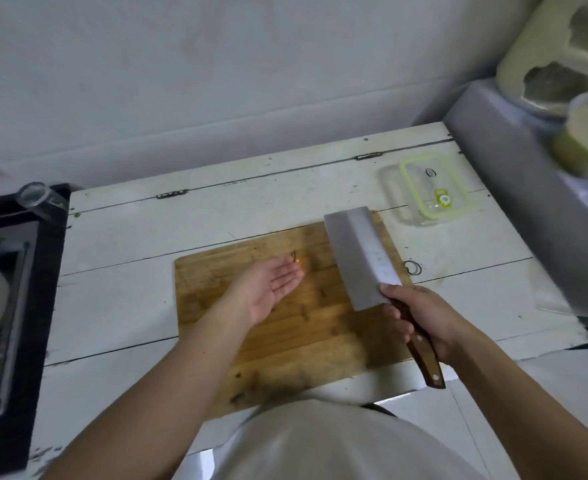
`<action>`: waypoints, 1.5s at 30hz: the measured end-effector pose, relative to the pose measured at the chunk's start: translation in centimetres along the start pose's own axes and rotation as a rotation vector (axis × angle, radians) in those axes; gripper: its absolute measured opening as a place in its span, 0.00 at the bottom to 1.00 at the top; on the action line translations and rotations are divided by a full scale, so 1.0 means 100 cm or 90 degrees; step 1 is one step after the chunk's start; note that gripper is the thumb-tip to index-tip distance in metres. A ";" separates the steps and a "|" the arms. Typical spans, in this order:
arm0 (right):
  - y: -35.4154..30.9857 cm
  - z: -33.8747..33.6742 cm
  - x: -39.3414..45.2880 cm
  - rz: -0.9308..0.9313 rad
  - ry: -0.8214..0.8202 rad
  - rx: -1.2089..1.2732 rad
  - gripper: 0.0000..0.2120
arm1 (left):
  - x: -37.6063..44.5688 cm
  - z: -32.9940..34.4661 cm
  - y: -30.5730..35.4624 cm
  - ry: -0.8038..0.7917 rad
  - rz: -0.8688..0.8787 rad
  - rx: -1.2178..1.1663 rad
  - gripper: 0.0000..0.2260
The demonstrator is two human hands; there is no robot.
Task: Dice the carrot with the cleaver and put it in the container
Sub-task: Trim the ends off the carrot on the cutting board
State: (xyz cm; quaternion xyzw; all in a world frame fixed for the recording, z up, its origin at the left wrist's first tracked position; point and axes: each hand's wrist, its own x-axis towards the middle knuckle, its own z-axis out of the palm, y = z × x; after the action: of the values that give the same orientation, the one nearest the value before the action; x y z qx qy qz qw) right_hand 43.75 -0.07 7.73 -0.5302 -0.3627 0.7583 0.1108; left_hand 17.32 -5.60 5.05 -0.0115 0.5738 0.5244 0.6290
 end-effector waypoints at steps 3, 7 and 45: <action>0.001 -0.009 -0.001 0.006 0.001 0.049 0.17 | 0.011 0.008 0.001 0.014 0.063 0.135 0.12; 0.002 -0.010 -0.003 0.005 -0.007 0.015 0.20 | 0.020 0.021 0.000 -0.049 0.009 0.108 0.12; 0.019 0.002 0.005 -0.053 0.083 -0.118 0.13 | 0.054 -0.021 0.022 -0.050 0.604 1.087 0.09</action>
State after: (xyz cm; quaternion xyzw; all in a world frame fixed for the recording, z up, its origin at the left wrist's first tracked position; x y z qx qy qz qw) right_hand 43.80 -1.19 6.17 -0.5706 -0.4450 0.6804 0.1163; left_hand 13.22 -2.43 1.66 0.6976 0.6841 0.1309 0.1681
